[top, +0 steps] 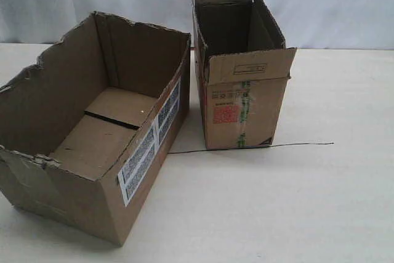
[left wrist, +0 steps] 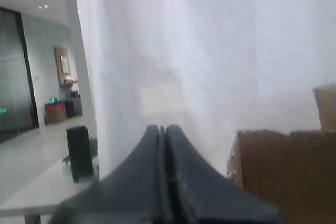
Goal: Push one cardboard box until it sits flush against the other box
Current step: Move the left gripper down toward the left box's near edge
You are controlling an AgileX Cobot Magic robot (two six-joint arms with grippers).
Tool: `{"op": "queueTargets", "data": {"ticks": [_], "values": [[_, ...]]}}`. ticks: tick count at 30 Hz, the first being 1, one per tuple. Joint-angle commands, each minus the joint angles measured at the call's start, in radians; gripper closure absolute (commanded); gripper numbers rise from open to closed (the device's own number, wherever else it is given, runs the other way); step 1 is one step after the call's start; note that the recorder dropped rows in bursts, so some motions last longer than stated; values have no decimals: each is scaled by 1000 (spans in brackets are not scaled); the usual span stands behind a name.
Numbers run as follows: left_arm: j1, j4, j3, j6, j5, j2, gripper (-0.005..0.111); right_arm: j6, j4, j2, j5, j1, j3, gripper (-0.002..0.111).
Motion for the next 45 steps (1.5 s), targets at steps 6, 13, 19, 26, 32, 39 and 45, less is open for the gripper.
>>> {"op": "queueTargets", "data": {"ticks": [6, 13, 19, 26, 32, 39, 45], "values": [[2, -60, 3, -299, -187, -3, 107, -1, -1, -4, -7, 4, 5, 103], [2, -124, 3, -803, -157, -3, 107, -1, -1, -4, -7, 4, 5, 103], [2, -257, 3, -806, -157, -3, 107, -1, -1, -4, -7, 4, 5, 103], [-2, -62, -151, -788, 452, -3, 107, -1, -1, -4, -7, 4, 5, 103], [-2, 12, -374, -456, 758, 155, 107, -1, -1, -4, -7, 4, 5, 103], [-2, -90, -597, 60, 1126, 535, 107, -1, -1, -4, -7, 4, 5, 103], [-2, -364, -690, 481, 1392, 777, 107, -1, -1, -4, -7, 4, 5, 103]]}}
